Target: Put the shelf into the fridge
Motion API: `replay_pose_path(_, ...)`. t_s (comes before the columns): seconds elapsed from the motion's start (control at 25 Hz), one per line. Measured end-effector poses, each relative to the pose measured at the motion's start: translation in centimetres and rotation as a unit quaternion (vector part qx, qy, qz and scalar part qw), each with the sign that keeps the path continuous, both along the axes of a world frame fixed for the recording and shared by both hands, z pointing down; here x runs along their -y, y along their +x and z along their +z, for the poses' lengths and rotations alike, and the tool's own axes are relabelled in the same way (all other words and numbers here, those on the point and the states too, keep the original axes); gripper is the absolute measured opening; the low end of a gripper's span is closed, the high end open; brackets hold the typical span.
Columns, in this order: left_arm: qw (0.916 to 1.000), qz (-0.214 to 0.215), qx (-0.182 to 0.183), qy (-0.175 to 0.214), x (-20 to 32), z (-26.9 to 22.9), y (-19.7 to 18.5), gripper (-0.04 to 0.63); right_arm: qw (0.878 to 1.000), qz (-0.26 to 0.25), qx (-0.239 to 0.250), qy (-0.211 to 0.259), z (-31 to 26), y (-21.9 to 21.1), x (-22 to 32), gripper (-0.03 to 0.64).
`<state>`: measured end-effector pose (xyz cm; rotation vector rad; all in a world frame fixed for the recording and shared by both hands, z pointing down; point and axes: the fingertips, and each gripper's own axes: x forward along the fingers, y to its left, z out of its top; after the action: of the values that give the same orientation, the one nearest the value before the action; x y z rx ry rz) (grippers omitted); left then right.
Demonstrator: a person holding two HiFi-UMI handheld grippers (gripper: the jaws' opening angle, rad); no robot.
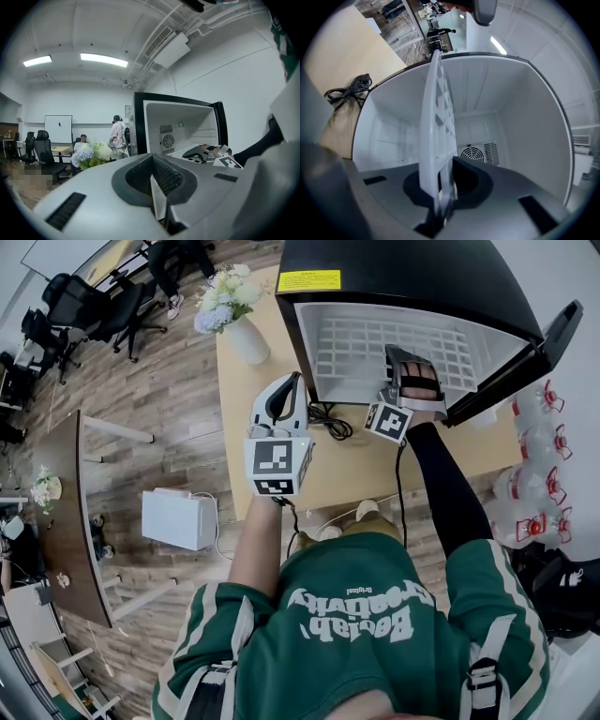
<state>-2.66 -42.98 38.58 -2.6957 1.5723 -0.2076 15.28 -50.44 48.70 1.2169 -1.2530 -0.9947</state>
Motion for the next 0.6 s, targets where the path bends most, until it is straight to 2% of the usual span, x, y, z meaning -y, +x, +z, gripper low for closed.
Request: replay_pose_path(0.6, 1.0, 0.003, 0.0, 0.001, 0.8, 0.5, 1.1, -0.002, 1.0, -0.003, -0.004, -0.001, 0.0, 0.1, 1.0, 0.021)
